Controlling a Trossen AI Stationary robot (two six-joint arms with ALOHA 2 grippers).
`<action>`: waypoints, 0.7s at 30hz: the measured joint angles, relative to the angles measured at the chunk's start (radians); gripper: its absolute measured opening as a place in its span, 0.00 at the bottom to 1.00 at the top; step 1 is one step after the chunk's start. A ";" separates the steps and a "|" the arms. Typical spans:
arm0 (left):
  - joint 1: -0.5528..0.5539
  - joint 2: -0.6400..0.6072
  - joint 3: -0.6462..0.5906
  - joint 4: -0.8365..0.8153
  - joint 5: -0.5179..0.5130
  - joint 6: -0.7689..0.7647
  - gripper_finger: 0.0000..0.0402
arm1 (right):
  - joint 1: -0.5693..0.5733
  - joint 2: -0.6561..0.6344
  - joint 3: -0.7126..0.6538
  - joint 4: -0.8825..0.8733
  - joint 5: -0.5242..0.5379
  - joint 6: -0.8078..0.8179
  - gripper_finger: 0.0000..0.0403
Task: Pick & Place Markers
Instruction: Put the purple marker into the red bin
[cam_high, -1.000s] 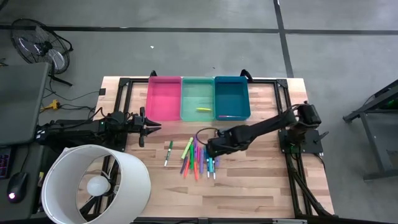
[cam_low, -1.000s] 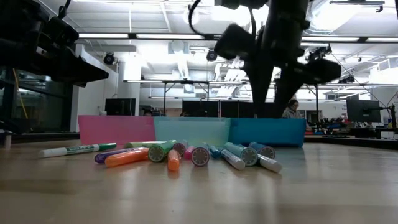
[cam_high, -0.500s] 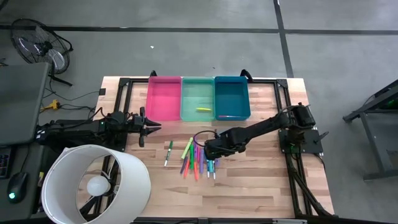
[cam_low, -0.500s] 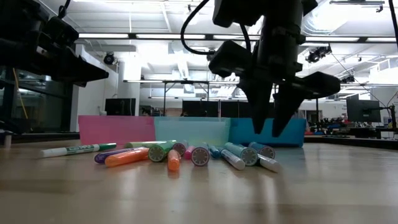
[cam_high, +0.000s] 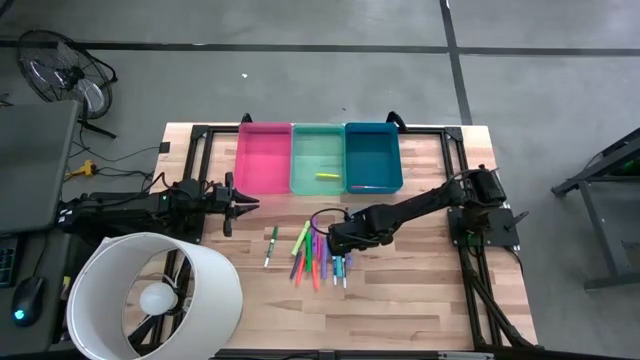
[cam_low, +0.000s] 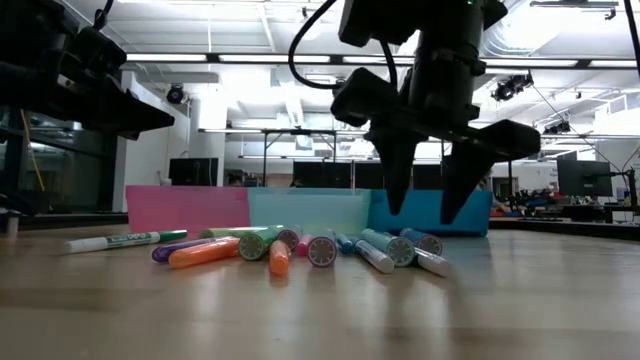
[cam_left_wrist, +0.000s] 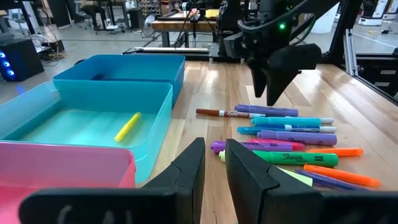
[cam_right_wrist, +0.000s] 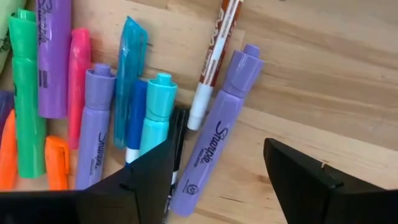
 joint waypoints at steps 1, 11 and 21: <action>0.000 0.000 0.000 0.000 0.000 0.000 0.15 | 0.000 0.005 0.000 0.001 -0.003 0.005 0.59; 0.000 0.000 0.000 0.000 0.003 0.000 0.15 | 0.003 0.068 0.000 -0.002 -0.044 0.033 0.58; 0.000 0.000 0.000 0.000 0.003 0.000 0.15 | 0.041 0.072 0.002 -0.159 -0.044 0.037 0.58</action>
